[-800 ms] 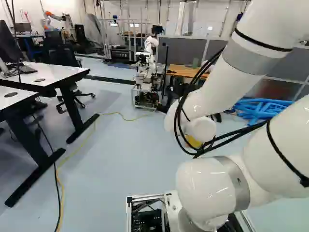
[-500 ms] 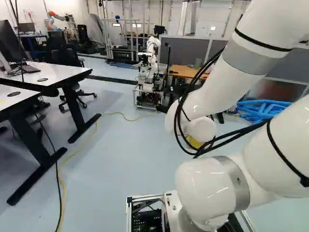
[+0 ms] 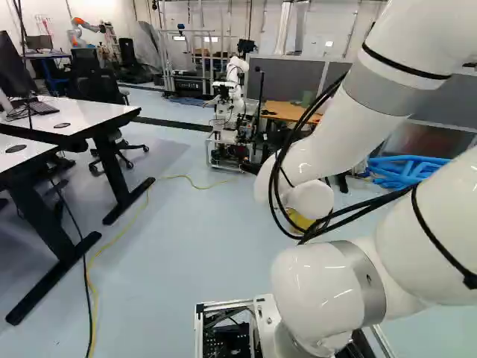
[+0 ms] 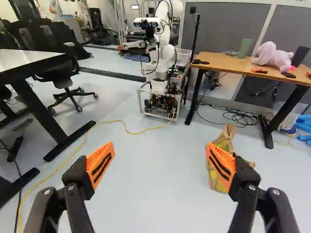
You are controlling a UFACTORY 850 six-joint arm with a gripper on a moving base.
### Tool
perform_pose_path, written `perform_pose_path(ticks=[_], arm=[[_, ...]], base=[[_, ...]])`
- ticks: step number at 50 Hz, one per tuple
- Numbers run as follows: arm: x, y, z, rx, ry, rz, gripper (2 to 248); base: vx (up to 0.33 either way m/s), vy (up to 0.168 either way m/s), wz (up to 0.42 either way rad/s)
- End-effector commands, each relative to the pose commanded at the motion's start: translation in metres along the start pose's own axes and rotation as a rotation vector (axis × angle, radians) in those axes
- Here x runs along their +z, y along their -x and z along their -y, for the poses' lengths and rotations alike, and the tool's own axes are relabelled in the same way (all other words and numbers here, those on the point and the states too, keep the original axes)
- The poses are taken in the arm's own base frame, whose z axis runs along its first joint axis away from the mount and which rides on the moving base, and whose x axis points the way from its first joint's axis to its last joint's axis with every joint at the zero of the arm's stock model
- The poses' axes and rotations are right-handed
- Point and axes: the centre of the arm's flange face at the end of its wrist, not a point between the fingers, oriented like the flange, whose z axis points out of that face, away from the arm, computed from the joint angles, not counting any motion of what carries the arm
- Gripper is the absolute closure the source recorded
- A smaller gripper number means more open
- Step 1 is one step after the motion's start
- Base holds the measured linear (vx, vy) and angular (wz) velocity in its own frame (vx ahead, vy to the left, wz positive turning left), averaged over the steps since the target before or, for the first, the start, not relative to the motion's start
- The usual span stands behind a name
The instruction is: Pick up the bag on the ground and place it on the table
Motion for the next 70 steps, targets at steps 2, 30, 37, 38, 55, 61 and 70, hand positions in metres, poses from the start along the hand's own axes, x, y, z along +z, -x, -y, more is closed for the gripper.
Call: perform_pose_path(ticks=[2, 30, 37, 38, 55, 61, 70], arm=[[0.0, 0.0, 0.0, 0.0, 0.0, 0.0, 3], [0.0, 0.0, 0.0, 0.0, 0.0, 0.0, 3], [0.0, 0.0, 0.0, 0.0, 0.0, 0.0, 3], [0.0, 0.0, 0.0, 0.0, 0.0, 0.0, 3], [0.0, 0.0, 0.0, 0.0, 0.0, 0.0, 3], [0.0, 0.0, 0.0, 0.0, 0.0, 0.0, 3], [0.0, 0.0, 0.0, 0.0, 0.0, 0.0, 3]], base=[[0.112, 0.0, -0.007], [0.126, -0.016, -0.092], [0.125, -0.044, -0.238], [0.118, -0.048, -0.233], [0.131, -0.045, -0.247], [0.127, -0.047, -0.245], [0.126, -0.049, -0.224]])
